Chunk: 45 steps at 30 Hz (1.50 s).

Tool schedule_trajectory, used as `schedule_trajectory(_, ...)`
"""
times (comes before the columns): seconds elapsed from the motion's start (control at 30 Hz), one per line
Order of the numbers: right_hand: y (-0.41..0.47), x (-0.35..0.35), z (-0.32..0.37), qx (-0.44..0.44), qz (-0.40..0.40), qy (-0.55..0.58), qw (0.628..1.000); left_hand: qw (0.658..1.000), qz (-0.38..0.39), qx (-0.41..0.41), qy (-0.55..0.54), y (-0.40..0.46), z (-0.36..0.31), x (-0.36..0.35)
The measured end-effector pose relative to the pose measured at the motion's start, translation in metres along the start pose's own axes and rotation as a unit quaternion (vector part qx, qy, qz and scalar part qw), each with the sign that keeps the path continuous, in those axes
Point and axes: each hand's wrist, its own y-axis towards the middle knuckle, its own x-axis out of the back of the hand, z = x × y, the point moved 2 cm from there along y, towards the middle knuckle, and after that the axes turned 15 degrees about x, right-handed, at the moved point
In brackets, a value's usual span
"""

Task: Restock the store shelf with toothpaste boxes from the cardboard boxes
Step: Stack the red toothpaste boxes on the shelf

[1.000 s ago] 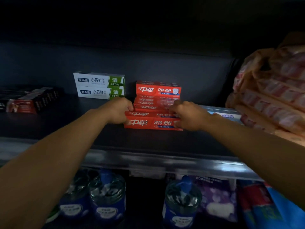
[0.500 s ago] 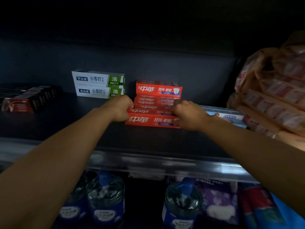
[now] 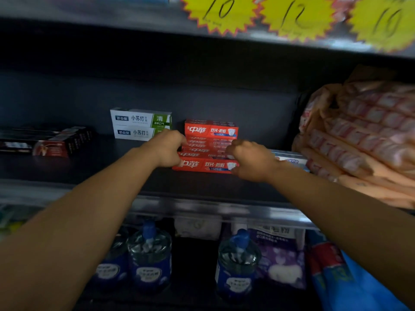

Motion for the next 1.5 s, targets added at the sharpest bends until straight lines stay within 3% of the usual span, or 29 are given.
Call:
schedule_trajectory(0.43,-0.119,0.005,0.098,0.014,0.023,0.056,0.998,0.996,0.030,-0.086,0.023,-0.154,-0.029,-0.037)
schedule_trajectory(0.8,-0.202,-0.126,0.169,0.038,0.120,0.164,0.978,0.972,0.206,-0.099,0.045,-0.227,-0.014,-0.188)
schedule_trajectory(1.1,-0.236,-0.243,0.213,0.055,0.192,0.304,0.932,0.933,0.354,-0.057,0.038,-0.253,0.020,-0.311)
schedule_trajectory(1.5,-0.257,-0.336,0.265,0.104,0.315,0.345,0.878,0.914,0.396,-0.066,0.051,-0.261,0.068,-0.391)
